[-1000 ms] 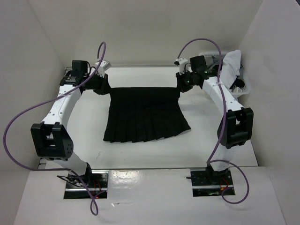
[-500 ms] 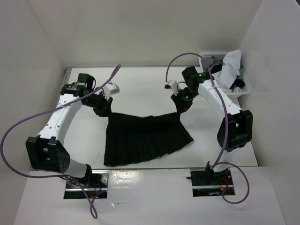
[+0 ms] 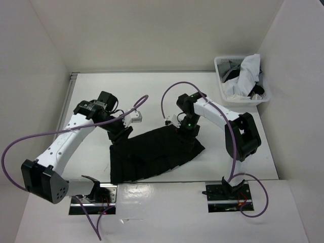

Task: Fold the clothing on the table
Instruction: Fold the skirt

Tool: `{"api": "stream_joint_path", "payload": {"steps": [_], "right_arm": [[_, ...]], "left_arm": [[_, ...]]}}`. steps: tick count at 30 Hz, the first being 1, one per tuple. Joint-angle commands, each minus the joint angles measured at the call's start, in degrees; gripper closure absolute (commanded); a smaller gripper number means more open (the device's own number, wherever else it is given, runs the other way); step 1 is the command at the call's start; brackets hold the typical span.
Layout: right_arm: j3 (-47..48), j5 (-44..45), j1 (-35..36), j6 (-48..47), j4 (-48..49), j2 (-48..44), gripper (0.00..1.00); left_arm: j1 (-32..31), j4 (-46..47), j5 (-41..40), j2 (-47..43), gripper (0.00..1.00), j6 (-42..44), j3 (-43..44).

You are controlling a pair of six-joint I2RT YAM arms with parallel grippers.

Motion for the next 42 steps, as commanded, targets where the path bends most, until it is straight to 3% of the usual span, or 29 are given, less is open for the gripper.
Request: {"api": "stream_joint_path", "payload": {"steps": [1, 5, 7, 9, 12, 13, 18, 27, 36, 42], "right_arm": [[2.94, 1.86, -0.11, 0.80, -1.87, 0.09, 0.08], [6.64, 2.56, -0.11, 1.95, -1.87, 1.68, 0.04], [9.79, 1.61, -0.11, 2.56, -1.87, 3.43, 0.03], [12.87, 0.11, 0.50, 3.36, -1.87, 4.22, 0.03], [14.03, -1.04, 1.72, 6.34, -0.47, 5.37, 0.03], [14.03, -1.04, 2.51, 7.91, 1.19, 6.07, 0.03], [13.50, 0.62, 6.64, 13.02, 5.69, 9.50, 0.03], [12.89, 3.27, 7.97, 21.90, 14.04, 12.40, 0.04], [12.89, -5.77, 9.03, 26.03, 15.18, 13.64, 0.07], [7.01, -8.42, 12.80, 28.84, 20.71, 12.40, 0.07]], "left_arm": [[-1.82, -0.69, -0.93, -2.66, 0.49, -1.58, 0.47], [-1.83, -0.16, -3.39, -4.43, 0.34, -3.69, 0.47], [-1.83, 2.63, -6.10, -7.40, 0.32, -6.32, 0.47], [1.23, 5.96, -10.22, -10.21, 0.24, -9.82, 1.09], [4.05, 10.79, -15.41, -12.50, 0.20, -13.35, 0.57], [5.80, 12.39, -18.74, -13.90, 0.14, -15.89, -0.13], [12.84, 20.66, -21.50, -16.55, 0.00, -22.14, -3.57], [26.02, 25.06, -17.47, -13.93, 0.00, -28.04, -6.12], [36.66, 26.20, -7.98, -10.76, 0.00, -28.05, -7.17], [41.32, 26.73, -2.52, -9.70, 0.00, -26.38, -8.75]]}}
